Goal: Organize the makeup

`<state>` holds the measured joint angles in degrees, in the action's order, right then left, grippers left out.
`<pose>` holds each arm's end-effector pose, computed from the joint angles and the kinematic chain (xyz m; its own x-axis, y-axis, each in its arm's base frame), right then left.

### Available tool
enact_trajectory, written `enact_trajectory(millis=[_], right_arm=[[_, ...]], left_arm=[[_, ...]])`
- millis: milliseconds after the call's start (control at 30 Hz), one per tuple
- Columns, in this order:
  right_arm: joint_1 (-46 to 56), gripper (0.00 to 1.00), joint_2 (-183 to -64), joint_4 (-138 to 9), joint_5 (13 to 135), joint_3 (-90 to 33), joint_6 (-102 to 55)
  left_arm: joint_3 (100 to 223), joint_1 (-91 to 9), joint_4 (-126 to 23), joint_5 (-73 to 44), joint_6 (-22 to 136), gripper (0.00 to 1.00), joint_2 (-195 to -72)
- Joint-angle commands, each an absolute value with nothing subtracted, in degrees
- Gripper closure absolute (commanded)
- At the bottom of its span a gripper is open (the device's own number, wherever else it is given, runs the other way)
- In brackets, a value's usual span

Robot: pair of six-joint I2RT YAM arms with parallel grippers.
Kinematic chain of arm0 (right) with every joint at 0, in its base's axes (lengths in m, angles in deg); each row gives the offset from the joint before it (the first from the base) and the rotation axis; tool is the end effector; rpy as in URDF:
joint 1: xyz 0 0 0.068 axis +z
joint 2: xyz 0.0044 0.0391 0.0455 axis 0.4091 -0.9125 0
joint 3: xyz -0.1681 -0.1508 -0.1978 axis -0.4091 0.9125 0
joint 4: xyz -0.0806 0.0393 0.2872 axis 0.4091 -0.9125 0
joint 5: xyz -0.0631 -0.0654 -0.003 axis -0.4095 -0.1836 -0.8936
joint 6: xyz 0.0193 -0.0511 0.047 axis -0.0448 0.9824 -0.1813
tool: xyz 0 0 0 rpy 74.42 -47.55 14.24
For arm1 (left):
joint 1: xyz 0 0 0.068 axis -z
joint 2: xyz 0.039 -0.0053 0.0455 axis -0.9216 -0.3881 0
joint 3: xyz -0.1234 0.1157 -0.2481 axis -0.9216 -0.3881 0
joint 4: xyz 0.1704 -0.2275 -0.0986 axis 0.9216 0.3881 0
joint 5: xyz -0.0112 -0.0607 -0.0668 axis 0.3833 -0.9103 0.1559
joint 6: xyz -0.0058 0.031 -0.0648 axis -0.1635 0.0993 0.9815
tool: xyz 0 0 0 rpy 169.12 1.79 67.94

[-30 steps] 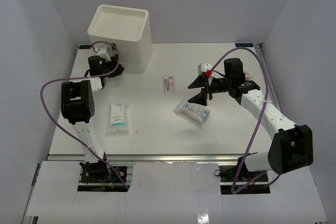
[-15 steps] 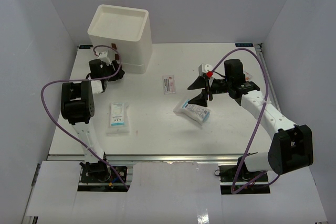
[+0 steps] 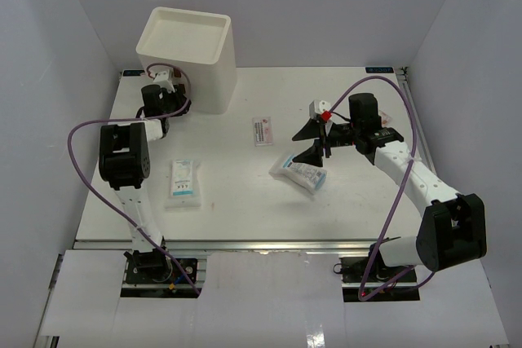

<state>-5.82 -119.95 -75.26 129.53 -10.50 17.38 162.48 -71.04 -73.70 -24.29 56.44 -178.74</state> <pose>0.2984 0.1550 0.3047 0.0757 -0.2397 -0.9679 -0.9937 0.0621 -0.0931 0.5261 0.0173 0.1407 -0.4336 -0.2149 -0.8751 0.1343 0.9449 -0.2985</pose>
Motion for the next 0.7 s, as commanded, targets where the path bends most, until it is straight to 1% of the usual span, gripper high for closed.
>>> enact_trajectory(millis=[0, 133, 233, 333, 467, 567, 633, 667], right_arm=[[-6.3, 0.27, -118.6, -73.3, 131.4, -10.2, 17.1], [-6.4, 0.27, -118.6, -73.2, 131.6, -10.1, 16.8], [-6.6, 0.27, -118.6, -73.2, 131.9, -10.0, 16.7], [-6.5, 0.27, -118.5, -73.1, 132.0, -9.8, 16.6], [-6.6, 0.27, -118.2, -72.9, 132.1, -9.6, 16.5], [-6.6, 0.27, -117.8, -72.8, 131.8, -9.3, 16.5], [-6.7, 0.27, -117.8, -72.8, 131.7, -9.1, 16.5], [-6.6, 0.27, -117.7, -72.8, 131.6, -9.0, 16.5]], left_arm=[[163.4, -70.8, -74.6, -24.9, 56.2, 0.71, -177.7], [162.3, -70.8, -74.4, -25.4, 56.3, 0.90, -176.9], [159.6, -70.8, -75.0, -25.7, 56.9, 0.95, -173.9], [154.7, -70.8, -76.0, -25.6, 57.9, 0.96, -169.8], [144.1, -70.8, -76.6, -26.3, 60.9, 0.97, -160.8], [140.6, -70.5, -74.6, -24.7, 63.9, 0.97, -154.5], [138.1, -70.5, -72.9, -24.2, 65.8, 0.95, -151.3], [137.7, -70.5, -72.1, -23.9, 65.9, 0.89, -150.5]])
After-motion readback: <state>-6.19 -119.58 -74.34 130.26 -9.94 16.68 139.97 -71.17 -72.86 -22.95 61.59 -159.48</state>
